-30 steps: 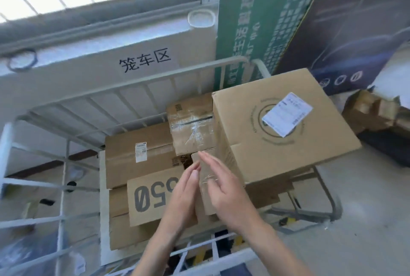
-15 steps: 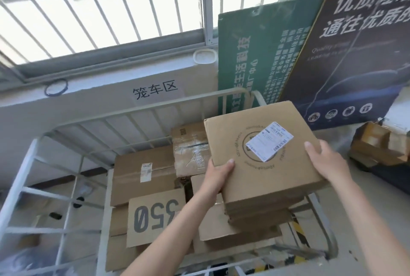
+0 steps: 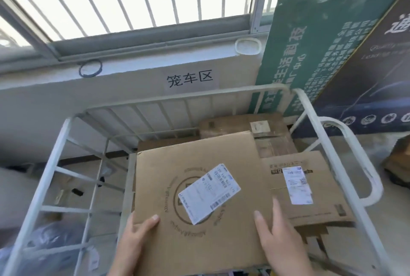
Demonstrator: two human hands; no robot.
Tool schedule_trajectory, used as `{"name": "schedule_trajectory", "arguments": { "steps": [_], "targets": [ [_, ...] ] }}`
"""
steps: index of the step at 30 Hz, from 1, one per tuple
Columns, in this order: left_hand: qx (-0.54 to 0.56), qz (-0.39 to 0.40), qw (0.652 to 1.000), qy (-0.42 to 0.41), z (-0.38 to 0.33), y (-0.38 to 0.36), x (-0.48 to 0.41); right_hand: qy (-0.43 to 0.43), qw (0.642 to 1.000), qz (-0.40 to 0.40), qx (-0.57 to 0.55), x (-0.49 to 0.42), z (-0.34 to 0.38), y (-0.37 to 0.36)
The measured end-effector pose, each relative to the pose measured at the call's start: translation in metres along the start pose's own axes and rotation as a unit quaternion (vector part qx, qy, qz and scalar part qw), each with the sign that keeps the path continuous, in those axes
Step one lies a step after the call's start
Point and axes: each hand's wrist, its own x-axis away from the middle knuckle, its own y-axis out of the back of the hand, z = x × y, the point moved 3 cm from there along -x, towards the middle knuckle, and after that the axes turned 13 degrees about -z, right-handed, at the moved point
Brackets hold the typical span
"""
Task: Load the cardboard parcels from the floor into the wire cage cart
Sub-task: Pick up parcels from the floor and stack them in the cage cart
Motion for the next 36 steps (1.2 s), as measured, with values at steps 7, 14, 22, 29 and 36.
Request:
{"name": "schedule_trajectory", "arguments": {
  "steps": [7, 14, 22, 29, 36],
  "targets": [
    [-0.1, -0.036, 0.992, 0.065, 0.048, 0.097, -0.122, -0.054, 0.983, 0.172, -0.02, -0.001, 0.043, -0.177],
    [-0.142, -0.014, 0.99, 0.009, 0.007, 0.099, -0.291, -0.028, 0.99, 0.121, -0.061, -0.099, 0.106, -0.297],
    [-0.095, 0.014, 0.99, -0.105, -0.006, -0.002, -0.508, 0.007, 0.992, 0.055, -0.116, -0.268, 0.131, -0.412],
    [-0.154, 0.075, 0.98, -0.105, 0.065, -0.063, -0.562, -0.036, 0.993, 0.093, -0.069, -0.284, 0.061, -0.471],
    [-0.155, 0.089, 0.979, -0.101, 0.091, -0.083, -0.541, -0.047, 0.996, 0.051, -0.05, -0.263, 0.032, -0.467]
  ]
}}
